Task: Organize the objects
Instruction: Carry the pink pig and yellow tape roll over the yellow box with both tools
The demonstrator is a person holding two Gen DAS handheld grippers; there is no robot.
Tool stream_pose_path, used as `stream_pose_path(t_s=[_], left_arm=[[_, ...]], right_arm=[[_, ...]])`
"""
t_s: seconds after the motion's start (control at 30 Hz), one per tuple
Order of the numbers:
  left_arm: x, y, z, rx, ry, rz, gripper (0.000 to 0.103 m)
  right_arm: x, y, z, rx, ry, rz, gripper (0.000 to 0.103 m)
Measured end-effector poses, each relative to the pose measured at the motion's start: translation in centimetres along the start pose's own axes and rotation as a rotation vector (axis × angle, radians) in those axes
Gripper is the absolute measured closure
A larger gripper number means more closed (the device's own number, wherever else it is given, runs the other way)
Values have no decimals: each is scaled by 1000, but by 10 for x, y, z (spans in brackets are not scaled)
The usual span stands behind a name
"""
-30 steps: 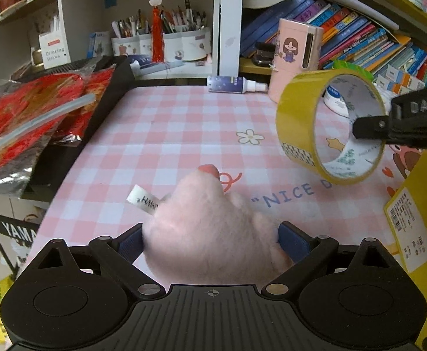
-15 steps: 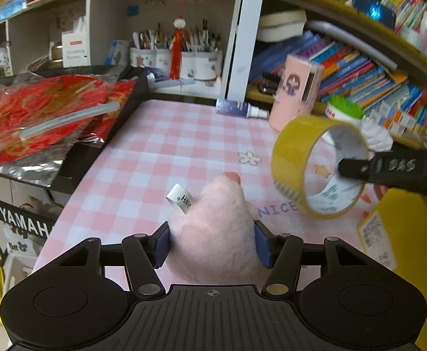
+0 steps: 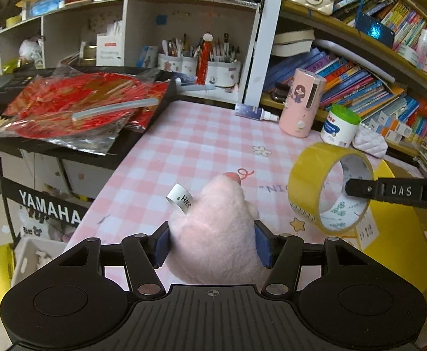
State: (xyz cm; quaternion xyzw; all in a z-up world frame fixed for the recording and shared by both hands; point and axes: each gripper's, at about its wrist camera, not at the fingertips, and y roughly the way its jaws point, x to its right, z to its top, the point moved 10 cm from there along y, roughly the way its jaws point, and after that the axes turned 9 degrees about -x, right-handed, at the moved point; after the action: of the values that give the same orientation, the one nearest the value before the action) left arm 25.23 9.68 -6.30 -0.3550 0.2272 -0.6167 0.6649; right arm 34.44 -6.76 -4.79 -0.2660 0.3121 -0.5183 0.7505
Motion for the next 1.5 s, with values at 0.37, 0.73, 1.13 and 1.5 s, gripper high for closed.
stream_pose_path(t_s=[0.37, 0.73, 1.13, 1.5], left_arm=[[-9, -39, -37, 10, 14, -24, 46], [-24, -83, -86, 2, 18, -40, 46], [-19, -113, -128, -19, 78, -82, 46], [6, -117, -154, -65, 166, -142, 46]], right_arm=[[-13, -36, -48, -17, 10, -25, 94], [-34, -72, -111, -52, 36, -45, 93], [-37, -110, -174, -71, 102, -81, 93], [-17, -133, -217, -90, 196, -124, 93]])
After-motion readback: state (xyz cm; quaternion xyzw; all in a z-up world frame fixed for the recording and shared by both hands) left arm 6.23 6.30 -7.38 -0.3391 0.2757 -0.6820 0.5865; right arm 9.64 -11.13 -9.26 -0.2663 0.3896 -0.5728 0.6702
